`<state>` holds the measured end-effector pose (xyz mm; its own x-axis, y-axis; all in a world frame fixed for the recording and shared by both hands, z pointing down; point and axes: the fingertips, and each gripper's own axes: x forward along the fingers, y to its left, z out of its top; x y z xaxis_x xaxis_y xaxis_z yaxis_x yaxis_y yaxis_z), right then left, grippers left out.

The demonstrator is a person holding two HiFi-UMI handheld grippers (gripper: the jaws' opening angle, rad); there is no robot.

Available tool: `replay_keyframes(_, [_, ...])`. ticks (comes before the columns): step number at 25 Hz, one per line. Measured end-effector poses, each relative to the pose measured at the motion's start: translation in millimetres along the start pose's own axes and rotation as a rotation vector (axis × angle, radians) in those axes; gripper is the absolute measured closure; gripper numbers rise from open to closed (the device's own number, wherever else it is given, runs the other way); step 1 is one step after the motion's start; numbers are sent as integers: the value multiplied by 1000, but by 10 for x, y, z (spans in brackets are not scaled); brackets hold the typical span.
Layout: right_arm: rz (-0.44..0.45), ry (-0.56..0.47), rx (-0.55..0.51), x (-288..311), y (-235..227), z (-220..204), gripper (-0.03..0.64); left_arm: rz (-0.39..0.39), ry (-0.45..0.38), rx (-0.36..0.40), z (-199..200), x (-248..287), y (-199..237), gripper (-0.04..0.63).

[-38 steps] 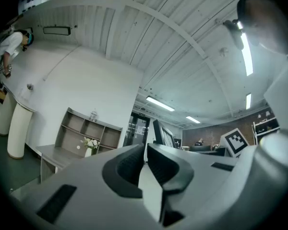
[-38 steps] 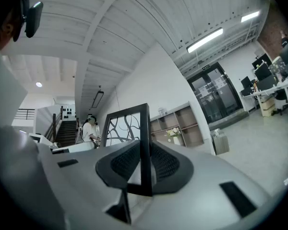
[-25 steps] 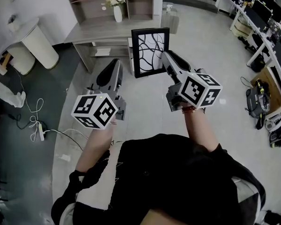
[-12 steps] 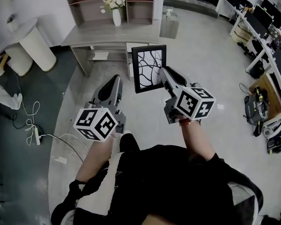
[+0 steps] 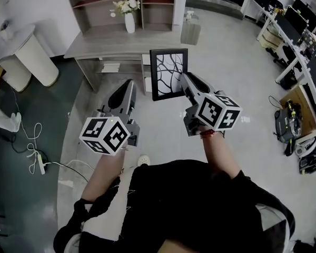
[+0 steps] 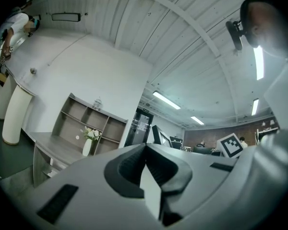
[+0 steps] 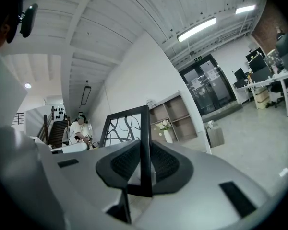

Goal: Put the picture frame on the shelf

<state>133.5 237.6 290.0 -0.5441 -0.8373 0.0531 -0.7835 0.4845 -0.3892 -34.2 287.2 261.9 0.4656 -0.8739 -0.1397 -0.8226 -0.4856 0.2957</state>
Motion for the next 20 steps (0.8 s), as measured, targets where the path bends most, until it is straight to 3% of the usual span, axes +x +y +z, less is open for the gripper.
replay_keyframes(4, [6, -36, -15, 23, -32, -15, 540, -36, -16, 15, -46, 62, 12, 584])
replay_keyframes(10, [-39, -61, -18, 769, -76, 352, 540, -80, 1, -3, 302, 691, 592, 584])
replay_keyframes(20, [-78, -65, -9, 1526, -186, 337, 540, -114, 11, 5, 430, 1162, 1243, 584])
